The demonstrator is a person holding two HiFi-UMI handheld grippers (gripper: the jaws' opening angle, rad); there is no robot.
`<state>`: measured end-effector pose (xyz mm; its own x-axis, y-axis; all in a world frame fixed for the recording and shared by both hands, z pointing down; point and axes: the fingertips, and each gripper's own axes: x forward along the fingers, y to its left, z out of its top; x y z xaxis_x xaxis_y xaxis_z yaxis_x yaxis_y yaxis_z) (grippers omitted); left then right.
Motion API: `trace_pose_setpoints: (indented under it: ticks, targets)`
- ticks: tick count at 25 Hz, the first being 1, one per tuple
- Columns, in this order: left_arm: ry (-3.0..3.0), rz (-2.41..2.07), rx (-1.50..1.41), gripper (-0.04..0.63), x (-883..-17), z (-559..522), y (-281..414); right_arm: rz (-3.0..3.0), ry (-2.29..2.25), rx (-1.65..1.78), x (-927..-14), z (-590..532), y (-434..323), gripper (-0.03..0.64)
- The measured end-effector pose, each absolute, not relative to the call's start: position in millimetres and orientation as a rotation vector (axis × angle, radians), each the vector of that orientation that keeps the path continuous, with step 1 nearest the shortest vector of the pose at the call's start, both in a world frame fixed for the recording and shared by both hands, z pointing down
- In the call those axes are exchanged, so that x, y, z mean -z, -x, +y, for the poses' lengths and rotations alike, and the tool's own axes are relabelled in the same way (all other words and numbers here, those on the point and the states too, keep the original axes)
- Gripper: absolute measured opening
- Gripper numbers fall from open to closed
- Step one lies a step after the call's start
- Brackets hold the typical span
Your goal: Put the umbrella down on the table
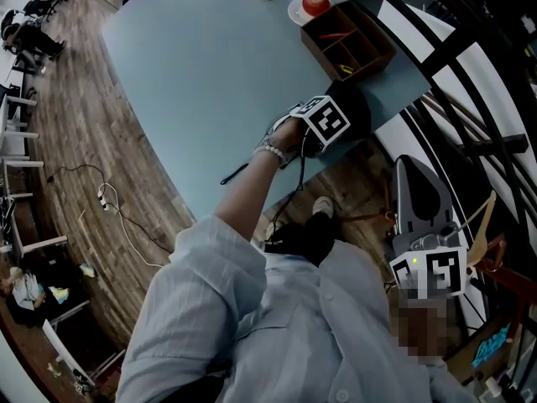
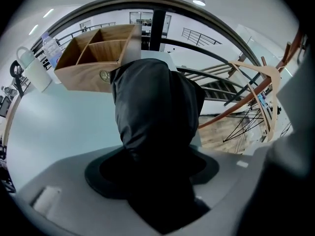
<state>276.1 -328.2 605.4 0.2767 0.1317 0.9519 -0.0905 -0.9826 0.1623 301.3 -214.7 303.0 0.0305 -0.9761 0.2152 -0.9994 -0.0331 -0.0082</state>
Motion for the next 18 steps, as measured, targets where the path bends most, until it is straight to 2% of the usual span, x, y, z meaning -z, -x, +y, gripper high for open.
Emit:
trace_pose_setpoints:
  ticks: [18]
  targets:
    - [-2.473,-0.049,-1.584,0.288,-557,-338,-257,-2.128,-2.129,-0.210,-297,-220,-287,0.000]
